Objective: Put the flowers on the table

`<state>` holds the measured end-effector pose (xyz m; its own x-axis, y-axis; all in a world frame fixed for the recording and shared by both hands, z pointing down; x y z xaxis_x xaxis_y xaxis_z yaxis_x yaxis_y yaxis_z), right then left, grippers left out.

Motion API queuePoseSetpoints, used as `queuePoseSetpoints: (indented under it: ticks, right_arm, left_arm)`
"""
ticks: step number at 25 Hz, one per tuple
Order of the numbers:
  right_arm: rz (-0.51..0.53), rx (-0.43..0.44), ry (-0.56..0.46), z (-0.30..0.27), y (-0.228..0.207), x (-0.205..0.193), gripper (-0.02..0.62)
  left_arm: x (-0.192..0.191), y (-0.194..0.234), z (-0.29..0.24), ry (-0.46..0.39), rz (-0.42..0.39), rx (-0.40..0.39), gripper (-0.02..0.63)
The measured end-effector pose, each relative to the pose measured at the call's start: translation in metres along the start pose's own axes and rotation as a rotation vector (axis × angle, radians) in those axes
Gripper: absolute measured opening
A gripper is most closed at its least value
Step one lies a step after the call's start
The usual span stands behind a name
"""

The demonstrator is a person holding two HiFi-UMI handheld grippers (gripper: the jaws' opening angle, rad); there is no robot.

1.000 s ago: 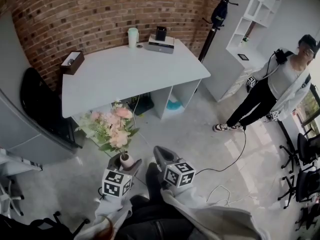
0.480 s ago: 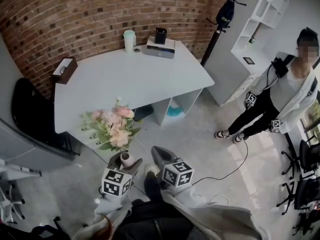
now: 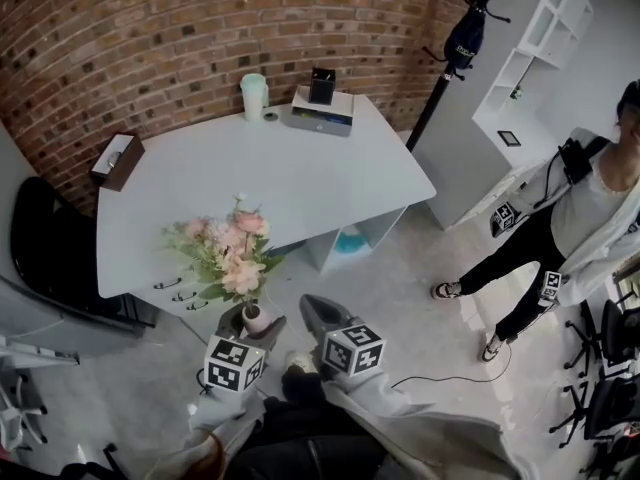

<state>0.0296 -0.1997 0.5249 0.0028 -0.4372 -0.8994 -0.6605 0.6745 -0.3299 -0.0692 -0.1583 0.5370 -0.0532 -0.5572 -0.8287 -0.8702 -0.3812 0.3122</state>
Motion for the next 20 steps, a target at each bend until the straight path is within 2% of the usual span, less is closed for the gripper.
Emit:
queuePoseSetpoints:
  ticks: [7, 13, 20]
  right_arm:
    - [0.013, 0.019, -0.007, -0.035, -0.04, 0.021, 0.0]
    - [0.022, 0.014, 0.019, -0.053, -0.048, 0.027, 0.0]
    - [-0.012, -0.029, 0.001, -0.082, -0.075, 0.049, 0.0]
  left_arm:
    - [0.034, 0.028, -0.046, -0.027, -0.026, 0.011, 0.276]
    - [0.038, 0.042, -0.063, 0.023, -0.026, -0.016, 0.276]
    - [0.068, 0.067, -0.095, 0.028, -0.036, -0.038, 0.275]
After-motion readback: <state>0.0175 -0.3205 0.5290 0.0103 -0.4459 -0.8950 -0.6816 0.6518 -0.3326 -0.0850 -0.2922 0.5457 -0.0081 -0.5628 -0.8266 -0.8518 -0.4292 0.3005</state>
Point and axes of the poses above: the fingertips, and each gripper's own axes: z backward along the fingers, y to its left, x out of its top, the point moved 3 cm from there along z, backward along the fingers, and after that the axes turned 8 degrees about z, right-handed, at the moved point
